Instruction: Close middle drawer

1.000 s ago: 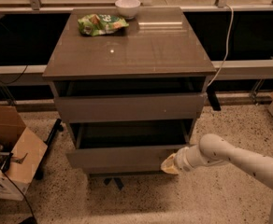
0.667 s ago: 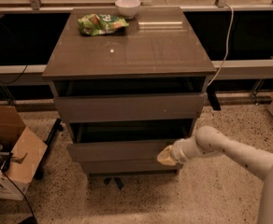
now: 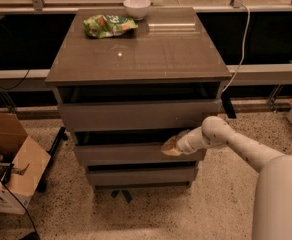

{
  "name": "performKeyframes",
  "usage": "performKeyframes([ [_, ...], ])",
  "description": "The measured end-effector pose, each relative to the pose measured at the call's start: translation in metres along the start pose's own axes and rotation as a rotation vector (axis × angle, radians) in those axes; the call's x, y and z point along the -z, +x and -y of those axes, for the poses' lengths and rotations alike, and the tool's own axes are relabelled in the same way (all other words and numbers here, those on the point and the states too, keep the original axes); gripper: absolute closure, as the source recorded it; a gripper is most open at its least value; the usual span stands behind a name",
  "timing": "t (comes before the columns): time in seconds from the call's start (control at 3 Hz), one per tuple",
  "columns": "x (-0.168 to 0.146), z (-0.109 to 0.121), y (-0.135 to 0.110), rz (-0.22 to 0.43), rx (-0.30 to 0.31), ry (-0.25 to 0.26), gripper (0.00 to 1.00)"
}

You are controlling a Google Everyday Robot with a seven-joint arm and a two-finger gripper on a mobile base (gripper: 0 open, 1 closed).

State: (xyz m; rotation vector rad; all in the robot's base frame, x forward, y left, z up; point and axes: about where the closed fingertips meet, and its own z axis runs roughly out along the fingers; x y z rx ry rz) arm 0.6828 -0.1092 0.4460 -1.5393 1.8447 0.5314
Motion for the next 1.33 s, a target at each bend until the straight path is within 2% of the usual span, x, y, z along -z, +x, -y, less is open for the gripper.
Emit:
performKeyframes([
  [0.33, -0.0011, 0.0007, -0.0008, 0.001, 0.0, 0.001, 0.52],
  [0.67, -0.005, -0.0018, -0.0013, 0.003, 0.0, -0.006, 0.21],
  [1.0, -0.0075, -0.0032, -0.0019, 0.004, 0.0, -0.011, 0.01],
  [1.33, -0.0081, -0.0035, -0.002, 0.004, 0.0, -0.012, 0.0],
])
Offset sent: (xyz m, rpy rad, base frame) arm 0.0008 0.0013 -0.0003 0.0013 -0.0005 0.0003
